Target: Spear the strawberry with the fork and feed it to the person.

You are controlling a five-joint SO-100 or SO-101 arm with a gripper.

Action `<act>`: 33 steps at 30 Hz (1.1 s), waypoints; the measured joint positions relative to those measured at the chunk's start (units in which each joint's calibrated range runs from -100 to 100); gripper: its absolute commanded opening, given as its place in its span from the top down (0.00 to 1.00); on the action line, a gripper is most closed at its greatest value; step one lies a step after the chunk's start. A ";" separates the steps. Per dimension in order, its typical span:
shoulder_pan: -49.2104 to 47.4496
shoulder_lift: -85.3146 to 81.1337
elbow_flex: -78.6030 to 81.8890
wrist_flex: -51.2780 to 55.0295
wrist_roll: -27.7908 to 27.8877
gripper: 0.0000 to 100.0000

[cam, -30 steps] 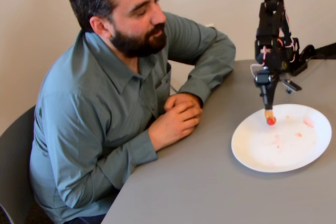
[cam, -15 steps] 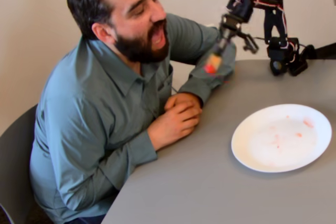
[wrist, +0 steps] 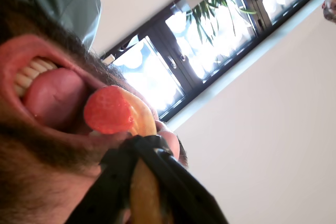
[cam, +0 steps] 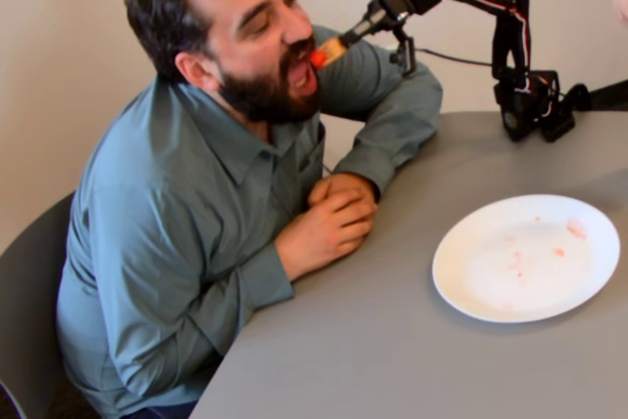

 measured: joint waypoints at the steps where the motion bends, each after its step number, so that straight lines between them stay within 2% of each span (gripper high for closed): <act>1: -0.50 0.00 0.00 0.00 0.00 0.99; 7: 0.08 -0.08 8.15 -0.77 -0.10 0.99; 12: 1.59 -0.17 8.61 -7.12 0.00 0.99; 17: 2.35 -0.17 8.61 -7.98 0.00 0.99; 21: -2.18 -5.31 10.33 1.63 -3.65 0.99; 22: -7.97 -8.68 13.68 6.52 -5.79 0.99; 28: -14.59 -12.56 19.66 8.15 -7.25 0.99; 33: -9.90 -12.47 24.55 -1.03 -6.36 0.99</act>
